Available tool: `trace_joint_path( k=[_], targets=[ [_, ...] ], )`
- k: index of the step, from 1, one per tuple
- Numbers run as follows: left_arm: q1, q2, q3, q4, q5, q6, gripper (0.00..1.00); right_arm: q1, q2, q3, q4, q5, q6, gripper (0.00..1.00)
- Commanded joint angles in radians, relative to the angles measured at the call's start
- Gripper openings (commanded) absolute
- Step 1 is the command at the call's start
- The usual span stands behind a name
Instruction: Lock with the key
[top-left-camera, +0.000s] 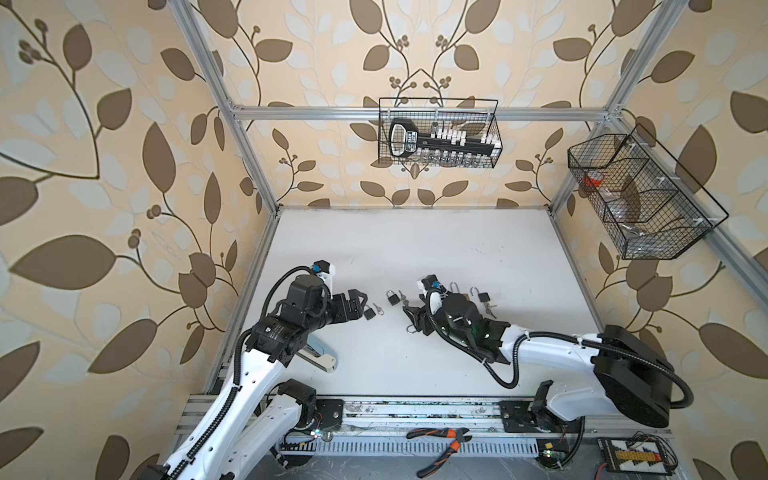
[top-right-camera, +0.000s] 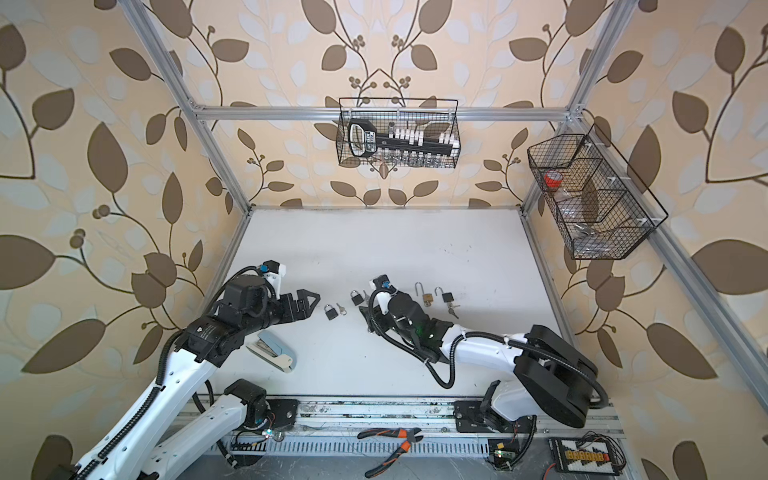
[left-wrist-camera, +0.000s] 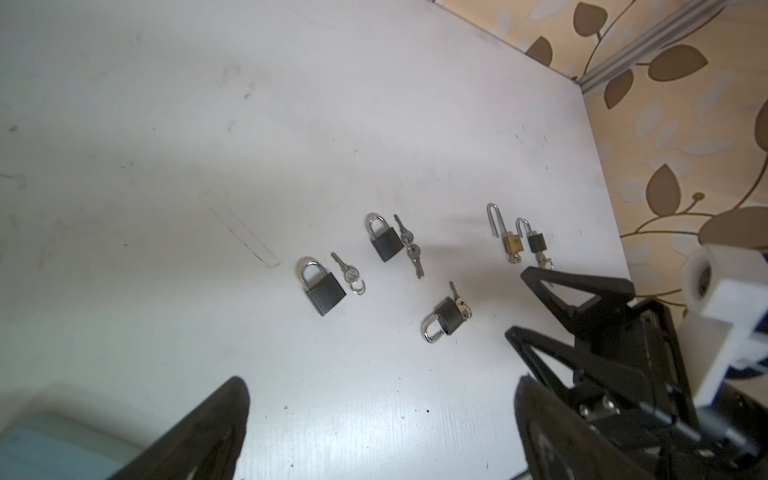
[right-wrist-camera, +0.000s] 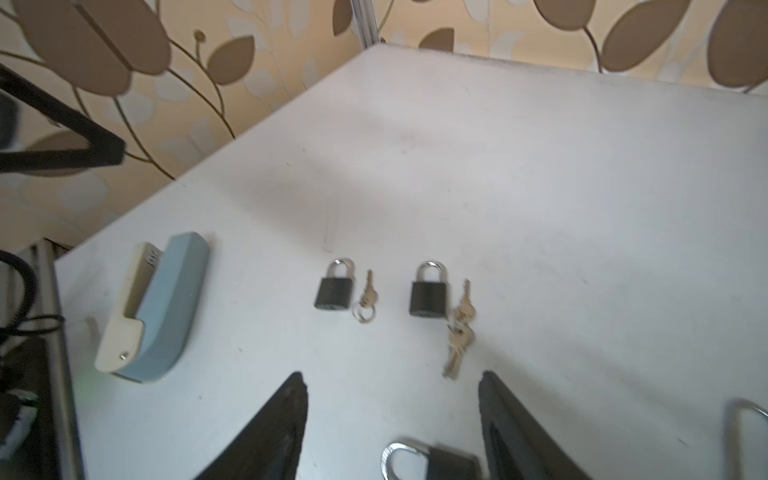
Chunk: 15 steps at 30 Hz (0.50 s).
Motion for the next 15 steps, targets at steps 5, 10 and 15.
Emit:
trace_joint_path(
  k=[5, 10, 15],
  targets=[
    [-0.141, 0.140, -0.053, 0.227, -0.012, -0.085, 0.98, -0.168, -0.094, -0.041, -0.297, -0.244, -0.103, 0.56],
    [-0.189, 0.194, -0.062, 0.310, -0.008, -0.138, 0.97, -0.214, 0.009, 0.054, -0.345, -0.373, -0.124, 0.56],
    [-0.192, 0.140, -0.087, 0.323, -0.009, -0.159, 0.96, -0.217, 0.177, 0.157, -0.346, -0.519, -0.149, 0.56]
  ],
)
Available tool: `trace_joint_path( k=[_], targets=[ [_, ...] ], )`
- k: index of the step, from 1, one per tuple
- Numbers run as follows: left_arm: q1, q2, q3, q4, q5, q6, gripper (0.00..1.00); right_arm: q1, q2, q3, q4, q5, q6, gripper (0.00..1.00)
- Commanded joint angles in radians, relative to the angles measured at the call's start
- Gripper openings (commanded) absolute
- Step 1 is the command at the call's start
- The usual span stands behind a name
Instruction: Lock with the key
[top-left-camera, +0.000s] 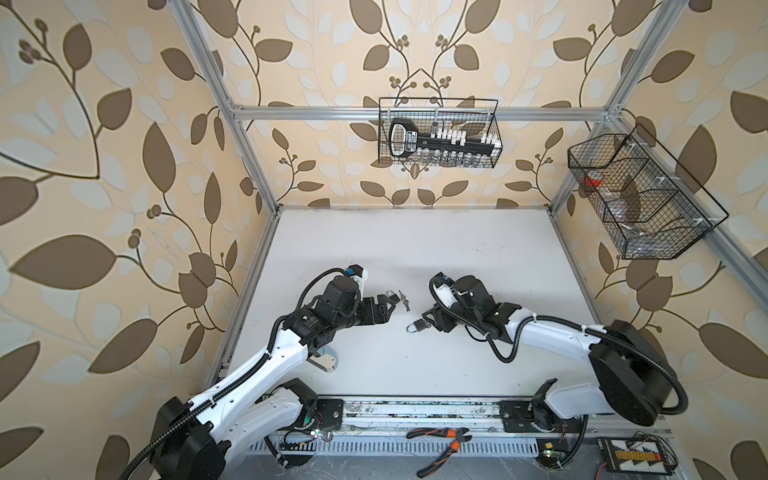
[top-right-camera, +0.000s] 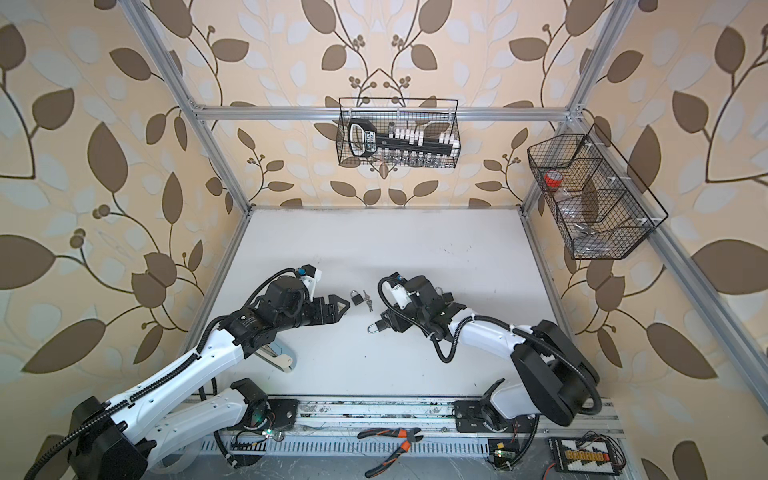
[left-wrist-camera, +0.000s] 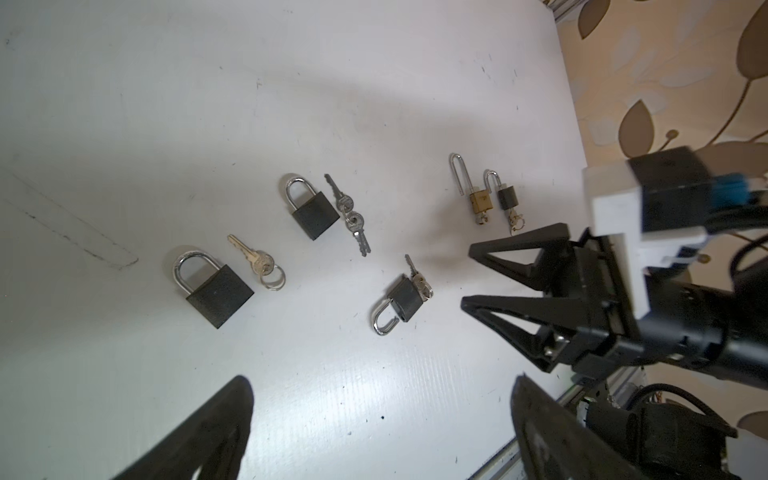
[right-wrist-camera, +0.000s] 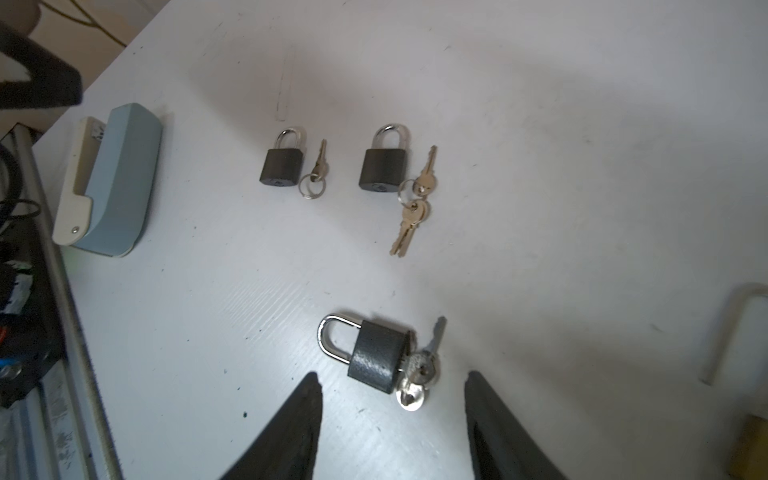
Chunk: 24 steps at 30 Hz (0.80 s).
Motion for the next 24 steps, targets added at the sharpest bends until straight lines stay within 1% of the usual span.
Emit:
trace_joint_path(
  k=[1, 7, 10, 13, 18, 21, 24],
  targets=[
    [-0.006, -0.058, -0.017, 0.051, -0.010, -0.035, 0.96, -0.006, 0.101, 0.082, -0.046, -0.141, -0.050, 0.56],
    [-0.007, -0.109, -0.040, 0.035, -0.013, -0.035, 0.96, -0.033, 0.263, 0.188, -0.069, -0.209, -0.063, 0.59],
    [-0.007, -0.115, -0.046, 0.029, -0.014, -0.039, 0.96, -0.034, 0.313, 0.236, -0.100, -0.219, -0.064, 0.59],
    [-0.006, -0.113, -0.046, 0.024, -0.019, -0.038, 0.96, -0.034, 0.349, 0.256, -0.119, -0.257, -0.052, 0.59],
    [-0.006, -0.093, -0.032, 0.016, -0.038, -0.036, 0.96, -0.033, 0.376, 0.252, -0.149, -0.265, -0.032, 0.59],
    [-0.007, -0.074, -0.021, 0.021, -0.031, -0.032, 0.96, -0.033, 0.377, 0.229, -0.142, -0.290, -0.006, 0.59],
    [-0.007, -0.055, -0.004, 0.015, -0.025, -0.023, 0.96, -0.030, 0.358, 0.189, -0.130, -0.276, 0.020, 0.59]
  ],
)
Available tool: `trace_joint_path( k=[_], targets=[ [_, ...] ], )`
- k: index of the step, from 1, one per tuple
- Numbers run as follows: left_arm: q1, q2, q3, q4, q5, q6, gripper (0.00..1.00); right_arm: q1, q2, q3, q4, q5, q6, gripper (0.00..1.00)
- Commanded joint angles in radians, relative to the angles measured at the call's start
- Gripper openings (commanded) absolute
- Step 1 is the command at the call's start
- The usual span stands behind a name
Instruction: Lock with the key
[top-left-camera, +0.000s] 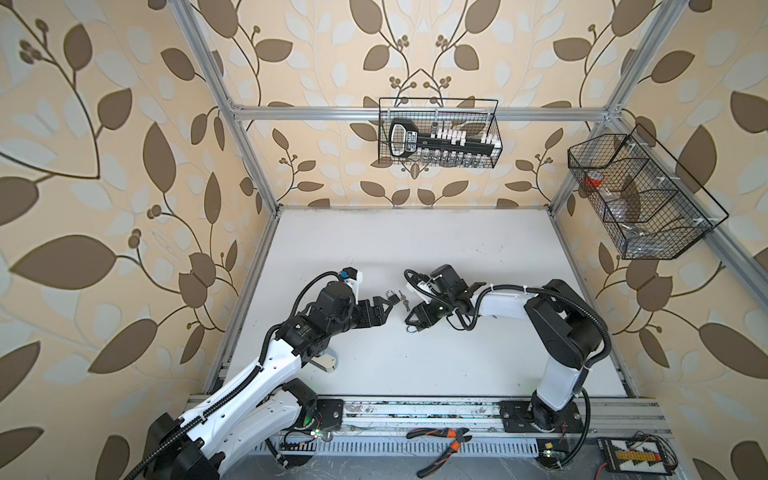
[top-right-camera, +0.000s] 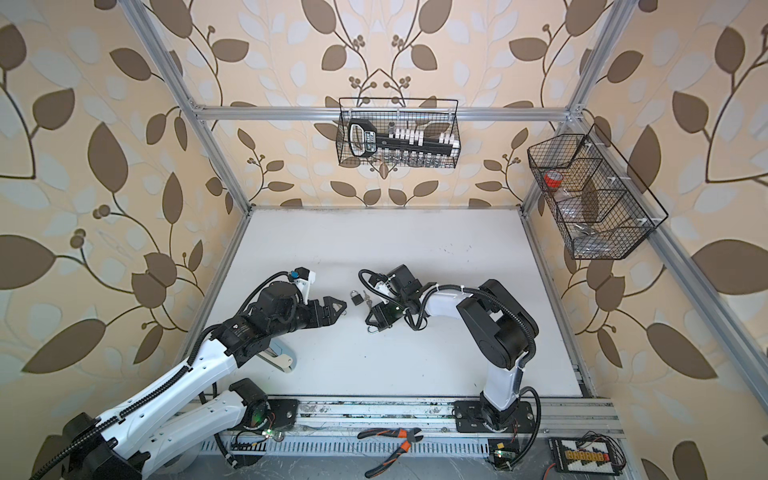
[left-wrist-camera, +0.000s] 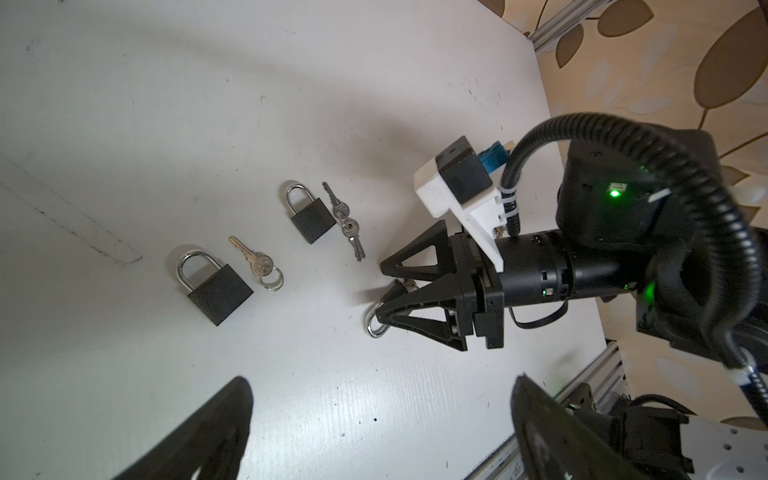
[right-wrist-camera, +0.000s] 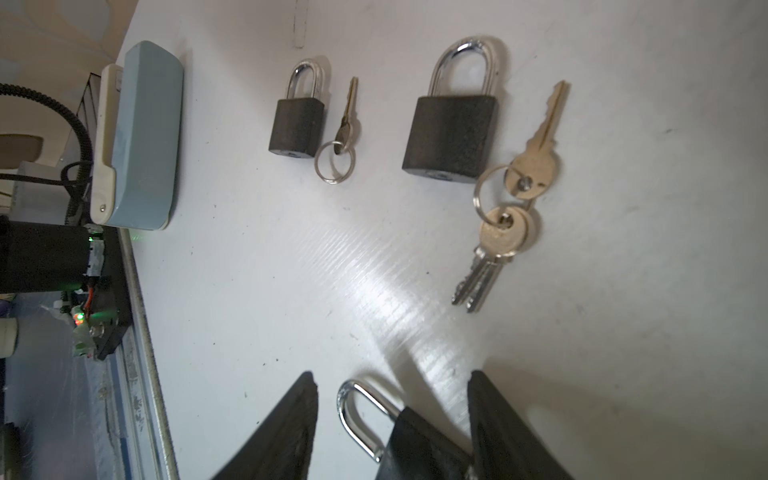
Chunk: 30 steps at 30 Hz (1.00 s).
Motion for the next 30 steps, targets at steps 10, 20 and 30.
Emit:
trace_joint_path(
  k=[10, 20, 30],
  targets=[
    [-0.006, 0.020, 0.030, 0.016, -0.022, 0.007, 0.96, 0.034, -0.165, -0.221, 0.015, 0.074, 0.075, 0.56],
    [-0.006, 0.016, 0.021, 0.012, -0.031, 0.009, 0.97, 0.196, -0.181, -0.289, 0.122, 0.542, 0.117, 0.55],
    [-0.005, -0.025, 0.024, -0.056, -0.108, 0.003, 0.97, 0.314, -0.145, -0.263, 0.058, 0.741, 0.100, 0.52]
  ],
)
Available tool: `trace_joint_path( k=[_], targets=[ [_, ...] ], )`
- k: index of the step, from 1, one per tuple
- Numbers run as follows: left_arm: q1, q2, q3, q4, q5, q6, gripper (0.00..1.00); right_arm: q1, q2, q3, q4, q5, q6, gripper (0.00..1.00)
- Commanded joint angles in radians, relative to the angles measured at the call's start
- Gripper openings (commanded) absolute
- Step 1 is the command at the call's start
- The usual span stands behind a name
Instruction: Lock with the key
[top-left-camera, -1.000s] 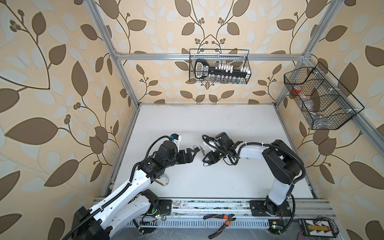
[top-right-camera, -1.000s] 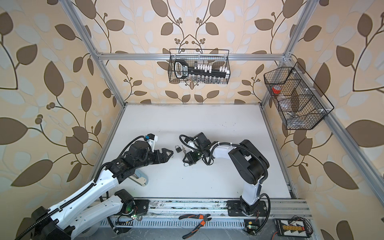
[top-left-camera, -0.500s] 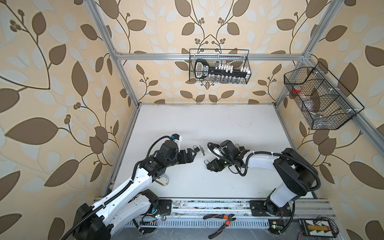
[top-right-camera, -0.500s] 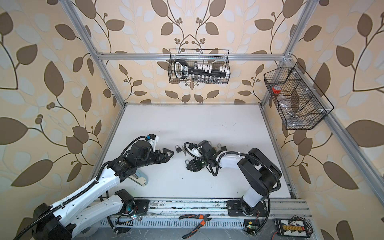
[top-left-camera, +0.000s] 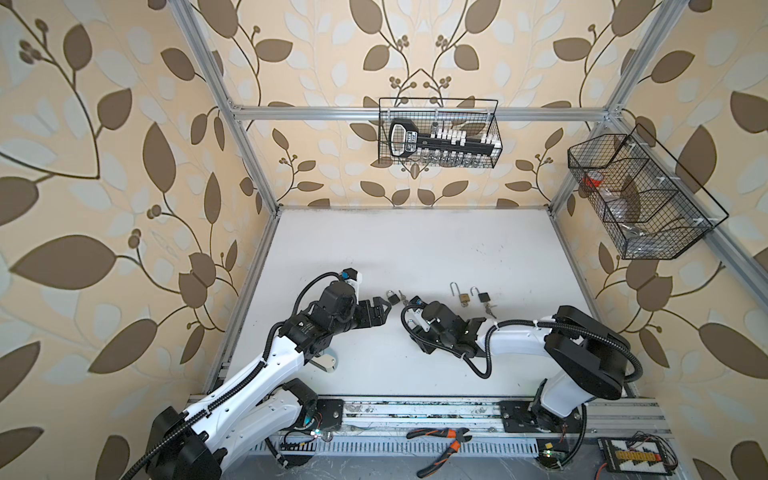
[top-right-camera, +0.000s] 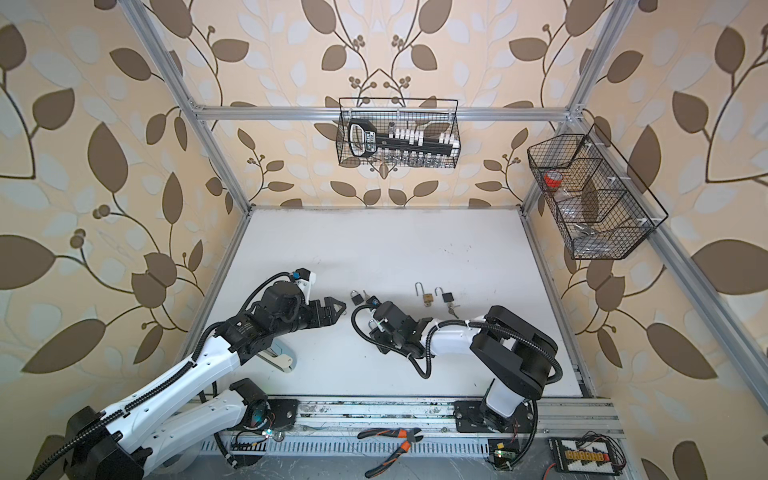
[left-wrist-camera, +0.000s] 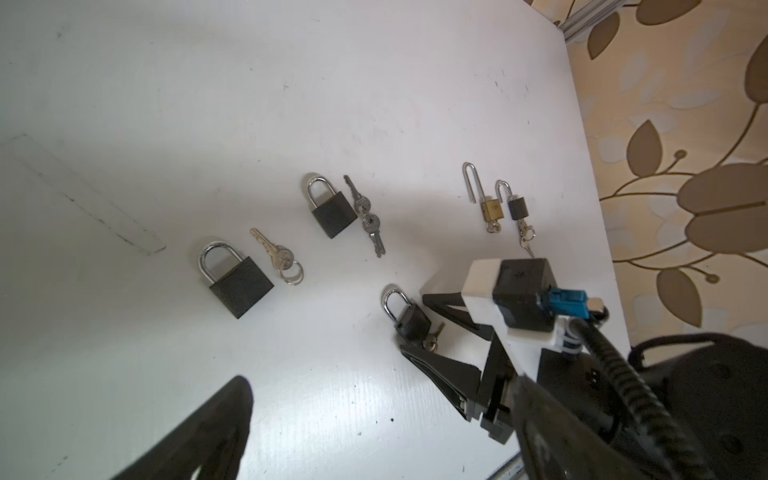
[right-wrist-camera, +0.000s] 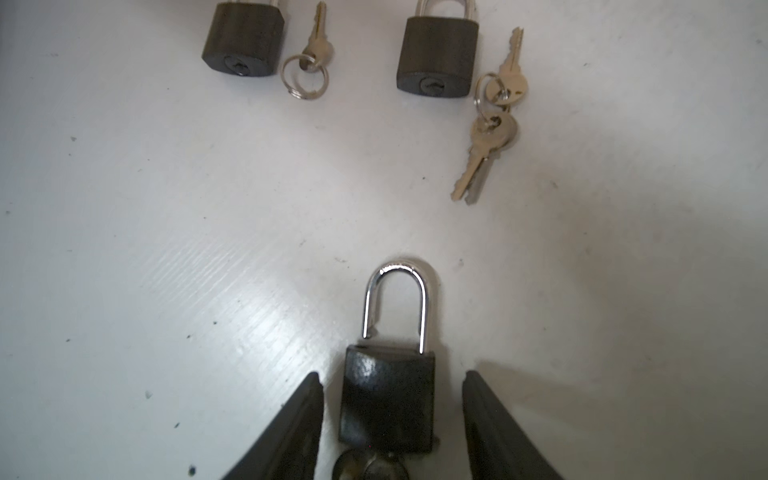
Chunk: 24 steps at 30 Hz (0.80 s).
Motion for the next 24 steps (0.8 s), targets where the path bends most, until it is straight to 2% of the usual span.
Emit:
trace_joint_path(
  k=[1, 15, 21, 24],
  targets=[
    [-0.006, -0.052, 0.020, -0.033, -0.076, 0.002, 0.97, 0.015, 0.036, -0.016, -0.104, 0.104, 0.013, 0.51],
    [-0.005, -0.111, 0.029, -0.080, -0.108, 0.023, 0.97, 0.035, 0.086, 0.021, -0.122, 0.117, 0.000, 0.48],
    [-0.006, -0.132, 0.044, -0.085, -0.112, 0.036, 0.99, 0.041, 0.043, 0.014, -0.132, 0.115, 0.002, 0.33],
    [-0.005, -0.195, 0.035, -0.029, -0.054, 0.087, 0.99, 0.057, -0.005, 0.032, -0.167, 0.109, -0.008, 0.21]
  ],
)
